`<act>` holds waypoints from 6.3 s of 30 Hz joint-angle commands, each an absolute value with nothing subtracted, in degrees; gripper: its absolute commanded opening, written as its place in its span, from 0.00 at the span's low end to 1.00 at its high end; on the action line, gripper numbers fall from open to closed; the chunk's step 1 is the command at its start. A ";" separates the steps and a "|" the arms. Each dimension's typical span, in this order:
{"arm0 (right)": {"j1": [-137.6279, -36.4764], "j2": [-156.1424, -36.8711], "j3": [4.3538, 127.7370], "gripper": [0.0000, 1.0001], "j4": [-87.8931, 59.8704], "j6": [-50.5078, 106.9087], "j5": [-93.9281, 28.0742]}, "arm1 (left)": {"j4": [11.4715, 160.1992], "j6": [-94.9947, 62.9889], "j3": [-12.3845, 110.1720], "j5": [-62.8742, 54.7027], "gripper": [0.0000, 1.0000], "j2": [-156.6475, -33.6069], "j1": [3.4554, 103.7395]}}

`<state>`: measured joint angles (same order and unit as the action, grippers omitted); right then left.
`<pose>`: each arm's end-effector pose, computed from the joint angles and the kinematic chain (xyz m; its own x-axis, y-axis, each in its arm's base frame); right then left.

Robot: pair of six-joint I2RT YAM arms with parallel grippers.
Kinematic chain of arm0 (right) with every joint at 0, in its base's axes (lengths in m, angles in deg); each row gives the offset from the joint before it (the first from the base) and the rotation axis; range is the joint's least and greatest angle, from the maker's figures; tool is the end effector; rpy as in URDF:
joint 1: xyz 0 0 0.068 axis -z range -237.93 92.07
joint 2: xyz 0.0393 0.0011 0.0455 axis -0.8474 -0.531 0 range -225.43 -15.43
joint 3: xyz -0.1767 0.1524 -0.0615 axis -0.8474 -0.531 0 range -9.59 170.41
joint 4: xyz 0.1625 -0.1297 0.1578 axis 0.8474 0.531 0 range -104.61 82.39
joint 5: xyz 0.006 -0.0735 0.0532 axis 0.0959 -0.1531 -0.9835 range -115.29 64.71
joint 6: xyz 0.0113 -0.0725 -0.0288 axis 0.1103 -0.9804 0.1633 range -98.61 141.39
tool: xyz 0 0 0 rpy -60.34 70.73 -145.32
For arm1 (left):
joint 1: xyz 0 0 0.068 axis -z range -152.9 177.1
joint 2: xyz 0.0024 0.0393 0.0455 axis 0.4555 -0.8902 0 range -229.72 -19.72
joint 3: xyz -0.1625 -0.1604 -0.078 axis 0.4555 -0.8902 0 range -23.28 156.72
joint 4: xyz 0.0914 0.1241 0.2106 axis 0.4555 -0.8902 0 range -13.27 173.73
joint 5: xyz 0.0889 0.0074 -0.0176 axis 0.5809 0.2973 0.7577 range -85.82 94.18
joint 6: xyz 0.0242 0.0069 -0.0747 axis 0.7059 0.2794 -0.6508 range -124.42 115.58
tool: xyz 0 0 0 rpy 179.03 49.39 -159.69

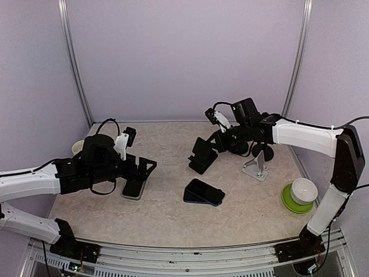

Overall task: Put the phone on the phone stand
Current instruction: Pass from the right arm to the left, then place the phone stand at the center of the board.

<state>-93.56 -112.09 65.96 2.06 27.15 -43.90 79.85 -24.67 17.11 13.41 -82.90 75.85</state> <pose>0.3172 0.2538 0.2265 -0.5715 -0.2926 -0.7667 -0.7033 0.6560 0.2740 0.1995 -0.2109 0.2173 -0.5018 0.0542 -0.8633 0.5052 0.8285 -0.2417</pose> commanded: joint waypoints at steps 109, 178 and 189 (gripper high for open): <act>-102.13 -92.71 43.42 1.00 -7.58 24.22 -36.47 | 92.95 -15.41 42.39 -35.11 0.00 -112.25 45.93; -102.06 -95.16 44.00 1.00 -5.54 25.97 -36.14 | 71.26 -5.14 58.07 -27.15 0.32 -133.26 38.53; -101.33 -97.58 47.55 1.00 0.32 29.29 -27.50 | 70.74 -8.15 55.39 -20.46 0.49 -129.78 38.53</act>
<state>-102.15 -96.64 45.46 -3.06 27.28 -31.92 69.58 -6.55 56.84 -23.38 -133.83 39.00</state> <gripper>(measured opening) 0.999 0.465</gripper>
